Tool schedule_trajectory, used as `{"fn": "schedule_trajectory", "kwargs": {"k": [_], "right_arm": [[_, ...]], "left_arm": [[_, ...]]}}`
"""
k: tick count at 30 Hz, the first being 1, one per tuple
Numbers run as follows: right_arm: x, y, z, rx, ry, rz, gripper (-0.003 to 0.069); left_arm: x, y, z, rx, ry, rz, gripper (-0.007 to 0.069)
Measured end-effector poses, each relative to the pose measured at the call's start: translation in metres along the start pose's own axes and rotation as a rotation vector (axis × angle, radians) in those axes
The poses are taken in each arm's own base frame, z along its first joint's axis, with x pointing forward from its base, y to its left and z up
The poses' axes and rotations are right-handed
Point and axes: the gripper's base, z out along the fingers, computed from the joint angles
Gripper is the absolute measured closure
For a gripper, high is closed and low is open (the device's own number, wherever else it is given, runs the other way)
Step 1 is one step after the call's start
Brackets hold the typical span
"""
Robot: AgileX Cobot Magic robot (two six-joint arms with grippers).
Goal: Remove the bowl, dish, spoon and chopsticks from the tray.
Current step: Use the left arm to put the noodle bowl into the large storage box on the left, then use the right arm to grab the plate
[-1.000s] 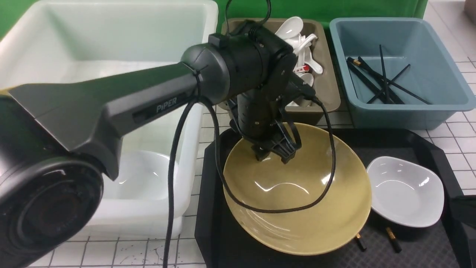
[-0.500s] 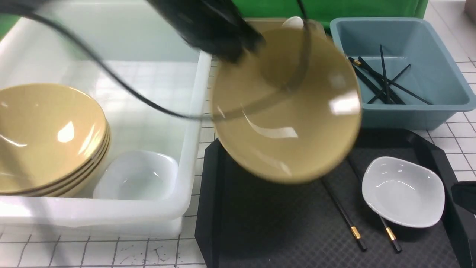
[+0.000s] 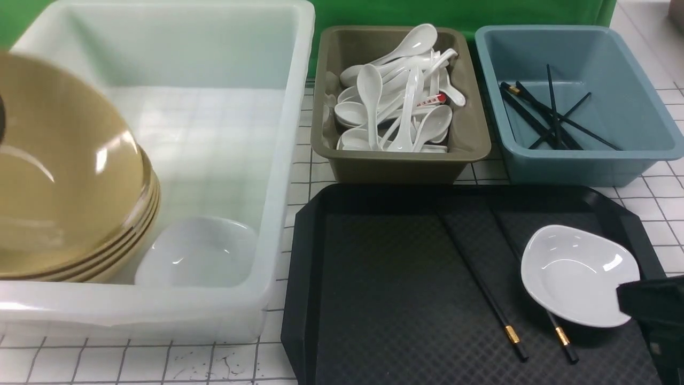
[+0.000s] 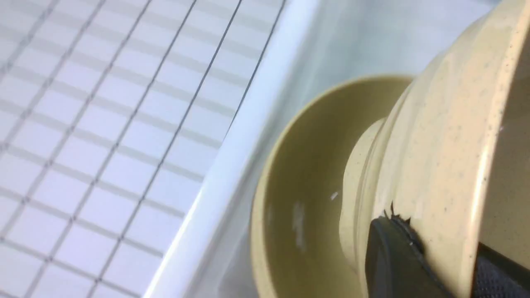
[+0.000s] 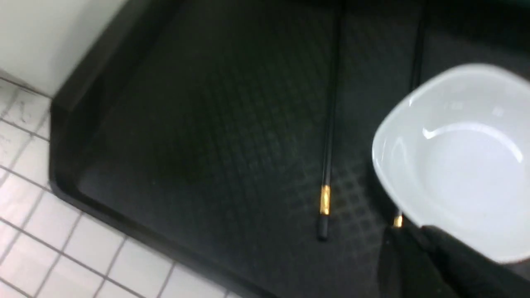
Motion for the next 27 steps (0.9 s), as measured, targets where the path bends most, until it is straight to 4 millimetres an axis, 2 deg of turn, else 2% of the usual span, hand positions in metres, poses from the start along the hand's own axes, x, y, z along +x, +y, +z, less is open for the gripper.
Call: {"fn": "schedule_trajectory", "kwargs": {"k": [4,7,10,11,13,17,21,24,27], "right_arm": [[0.0,-0.013,0.026,0.053,0.118,0.094,0.0449],[-0.001,-0.025,0.04,0.095,0.181,0.182,0.0344],[-0.001,-0.038,0.049,0.134,0.218,0.263,0.0238],[0.001,-0.047,0.055,0.159,0.235,0.321,0.0178],[0.003,-0.059,0.061,0.194,0.257,0.406,0.0124],[0.007,-0.072,0.073,0.228,0.281,0.477,0.0104],[0.007,-0.08,0.092,0.228,0.271,0.554,0.0127],[0.008,-0.084,0.105,0.214,0.266,0.59,0.0163],[0.01,-0.09,0.118,0.227,0.257,0.607,0.0219]], "left_arm": [[0.003,0.009,0.035,-0.028,0.051,-0.019,0.0597],[0.002,0.011,0.047,-0.033,0.058,-0.021,0.0511],[0.0,0.01,0.049,-0.027,0.056,-0.032,0.0405],[-0.005,0.009,0.044,-0.024,0.037,-0.04,0.0309],[-0.013,0.007,0.031,-0.016,-0.003,-0.058,0.0218],[-0.024,-0.003,-0.013,0.038,-0.144,-0.09,0.0099],[-0.017,-0.028,-0.052,0.148,-0.262,-0.035,0.0116],[-0.002,-0.051,-0.068,0.253,-0.313,0.052,0.0187],[0.022,-0.073,-0.084,0.358,-0.36,0.156,0.0295]]}}
